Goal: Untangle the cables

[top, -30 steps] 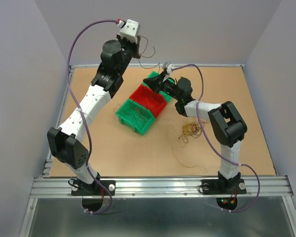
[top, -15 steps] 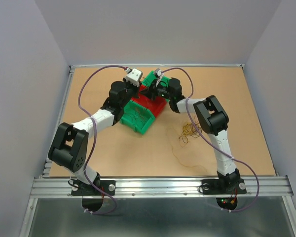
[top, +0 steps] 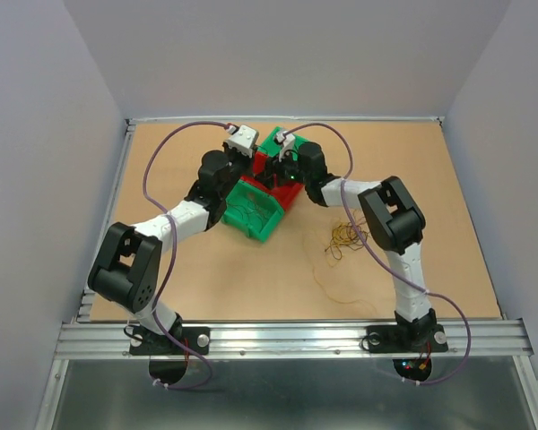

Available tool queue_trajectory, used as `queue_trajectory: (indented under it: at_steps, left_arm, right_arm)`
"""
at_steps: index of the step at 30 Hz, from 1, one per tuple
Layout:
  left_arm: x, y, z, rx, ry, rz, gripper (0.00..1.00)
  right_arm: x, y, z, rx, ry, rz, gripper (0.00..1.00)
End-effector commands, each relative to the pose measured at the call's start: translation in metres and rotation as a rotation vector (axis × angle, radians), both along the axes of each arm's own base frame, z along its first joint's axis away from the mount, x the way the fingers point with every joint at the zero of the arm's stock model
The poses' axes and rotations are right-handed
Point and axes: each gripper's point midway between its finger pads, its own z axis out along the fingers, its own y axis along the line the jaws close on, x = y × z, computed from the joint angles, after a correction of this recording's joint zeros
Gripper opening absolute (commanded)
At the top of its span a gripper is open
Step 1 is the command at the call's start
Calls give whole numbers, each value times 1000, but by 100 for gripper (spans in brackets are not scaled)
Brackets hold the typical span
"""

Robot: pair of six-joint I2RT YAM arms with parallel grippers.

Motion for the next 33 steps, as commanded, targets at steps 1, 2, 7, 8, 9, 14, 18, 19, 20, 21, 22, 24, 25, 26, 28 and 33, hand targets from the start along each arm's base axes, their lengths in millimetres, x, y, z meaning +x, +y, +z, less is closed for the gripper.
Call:
queue_trajectory:
  at_steps: [1, 2, 7, 8, 9, 14, 18, 19, 20, 21, 22, 24, 25, 26, 28, 33]
  left_arm:
    - [10, 10, 34, -39, -88, 82, 0]
    - [13, 14, 33, -40, -85, 108, 0]
    - [20, 32, 33, -64, -73, 225, 0]
    - [20, 34, 33, -69, -71, 239, 0]
    - [20, 36, 32, -71, -70, 245, 0]
    - [22, 32, 28, -73, -63, 236, 0]
    - [22, 30, 29, -71, -66, 224, 0]
    - [21, 28, 30, -71, -68, 209, 0]
    - [21, 26, 30, -73, -67, 201, 0]
    - [21, 23, 32, -83, -68, 192, 0]
    - [21, 20, 36, -98, -68, 175, 0]
    - [25, 12, 35, -108, -51, 154, 0]
    - [25, 0, 40, -111, -51, 98, 0]
    - [26, -6, 42, -109, -51, 71, 0]
    - [27, -22, 33, -106, -16, -2, 0]
    - [41, -41, 17, -118, 72, -43, 0]
  right_arm:
    - [-12, -9, 33, 21, -74, -25, 68]
    - [-12, -11, 37, 24, -79, -31, 70]
    - [-25, -15, 56, 33, -93, -17, 76]
    - [-29, -18, 57, 5, -78, -14, 77]
    - [-29, -21, 56, -15, -67, -15, 79]
    - [-31, -38, 56, -96, -27, -83, 81]
    - [-35, -48, 68, -71, -44, -96, 78]
    - [-35, -48, 72, -57, -55, -95, 78]
    - [-38, -51, 71, -55, -53, -93, 78]
    - [-39, -53, 76, -44, -60, -91, 78]
    - [-40, -54, 80, -34, -68, -88, 78]
    - [-38, -62, 85, -23, -67, -115, 80]
    - [-33, -70, 86, -7, -41, -169, 81]
    - [-29, -77, 90, 10, -29, -203, 81]
    - [-24, -104, 89, 55, 13, -264, 82]
    - [-26, -162, 121, 232, 1, -371, 82]
